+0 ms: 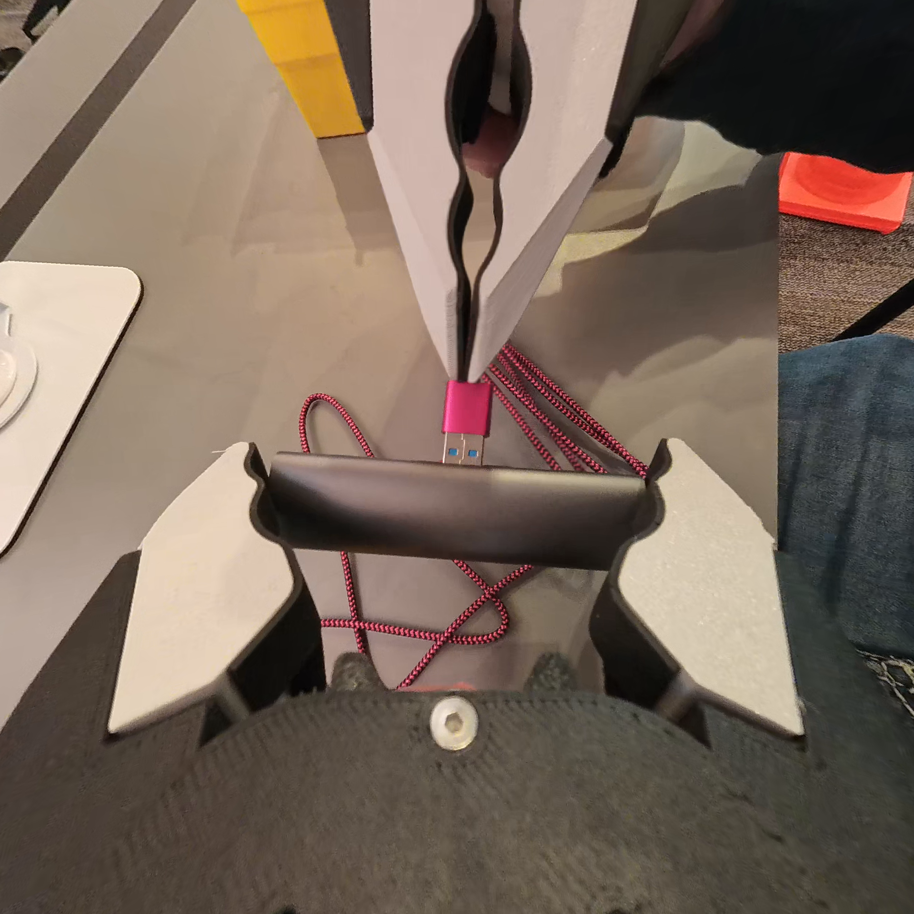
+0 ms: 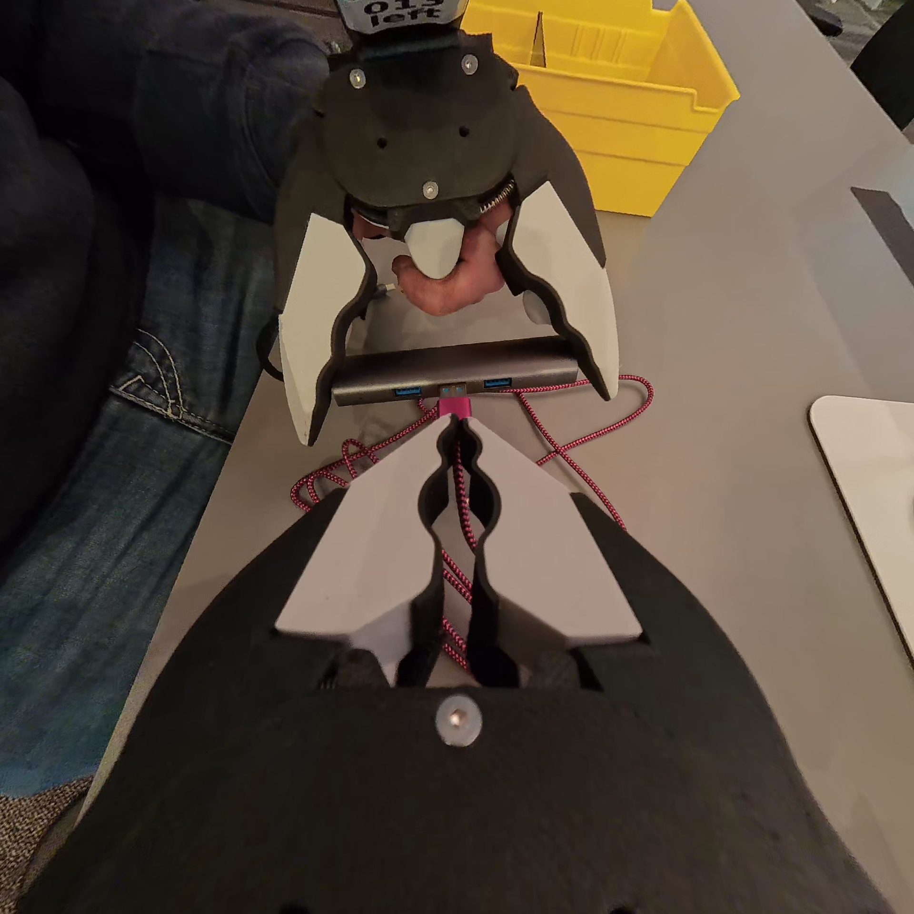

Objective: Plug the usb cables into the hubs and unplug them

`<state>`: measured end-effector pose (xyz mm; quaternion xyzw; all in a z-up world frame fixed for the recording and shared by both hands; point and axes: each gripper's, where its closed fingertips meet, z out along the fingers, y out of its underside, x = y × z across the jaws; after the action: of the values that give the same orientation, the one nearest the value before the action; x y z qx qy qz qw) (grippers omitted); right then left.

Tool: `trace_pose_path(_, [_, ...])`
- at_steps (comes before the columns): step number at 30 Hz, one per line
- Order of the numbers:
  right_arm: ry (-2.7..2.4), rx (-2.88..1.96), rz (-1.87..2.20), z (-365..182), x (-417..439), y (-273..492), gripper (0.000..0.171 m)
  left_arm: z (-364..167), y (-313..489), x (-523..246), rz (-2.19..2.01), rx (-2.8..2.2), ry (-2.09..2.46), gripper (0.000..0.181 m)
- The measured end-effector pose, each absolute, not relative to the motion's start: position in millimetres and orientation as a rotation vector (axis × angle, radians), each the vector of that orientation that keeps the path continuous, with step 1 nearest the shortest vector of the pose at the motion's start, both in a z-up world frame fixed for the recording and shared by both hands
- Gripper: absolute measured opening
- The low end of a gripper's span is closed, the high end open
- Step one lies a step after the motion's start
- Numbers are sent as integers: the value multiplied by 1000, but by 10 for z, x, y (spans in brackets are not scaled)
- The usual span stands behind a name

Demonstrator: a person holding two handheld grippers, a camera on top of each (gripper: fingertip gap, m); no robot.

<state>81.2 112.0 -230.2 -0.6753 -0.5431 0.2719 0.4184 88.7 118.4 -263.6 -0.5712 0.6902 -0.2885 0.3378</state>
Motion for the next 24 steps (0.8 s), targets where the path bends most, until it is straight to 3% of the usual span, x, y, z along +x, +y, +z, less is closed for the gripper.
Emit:
trace_pose_path(4, [-1353, -1674, 702, -2292, 825, 1099, 0, -2624, 1189, 887, -760, -1488, 1789, 138])
trace_pose_path(9, [-1334, -1670, 713, -2280, 888, 1106, 12, -2584, 1184, 894, -789, -1486, 1773, 138])
trace_pose_path(14, [-1337, -1636, 722, -2276, 846, 1092, 3, -2569, 1170, 907, -799, -1482, 1769, 138])
trace_pose_path(20, [-1325, -1618, 723, -2268, 865, 1099, 12, -2549, 1171, 904, -813, -1481, 1758, 138])
trace_pose_path(24, [-1334, -1610, 728, -2275, 876, 1086, 7, -2529, 1159, 911, -827, -1478, 1754, 138])
